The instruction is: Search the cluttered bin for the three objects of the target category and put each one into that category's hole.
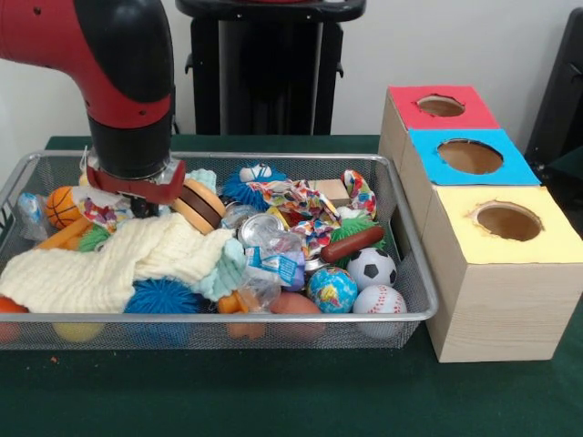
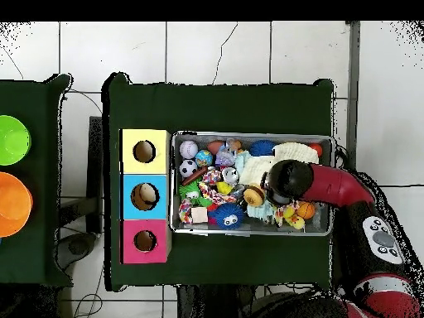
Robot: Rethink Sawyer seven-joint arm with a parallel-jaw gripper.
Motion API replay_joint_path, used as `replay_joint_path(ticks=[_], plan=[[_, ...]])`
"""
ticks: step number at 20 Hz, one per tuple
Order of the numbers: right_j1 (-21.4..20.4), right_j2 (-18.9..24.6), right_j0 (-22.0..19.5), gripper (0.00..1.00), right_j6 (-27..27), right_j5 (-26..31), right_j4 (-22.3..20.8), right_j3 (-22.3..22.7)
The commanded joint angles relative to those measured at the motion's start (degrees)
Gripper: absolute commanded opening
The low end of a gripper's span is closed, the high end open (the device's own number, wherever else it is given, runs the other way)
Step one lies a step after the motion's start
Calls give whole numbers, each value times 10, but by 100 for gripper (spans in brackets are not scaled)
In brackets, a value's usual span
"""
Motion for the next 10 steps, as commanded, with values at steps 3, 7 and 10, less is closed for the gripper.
replay_joint_path(ticks=[3, 7, 10], plan=[[25, 65, 45, 0, 74, 24, 80, -34], [27, 55, 63, 0, 94, 40, 100, -47], [28, 48, 77, 0, 107, 55, 117, -58]])
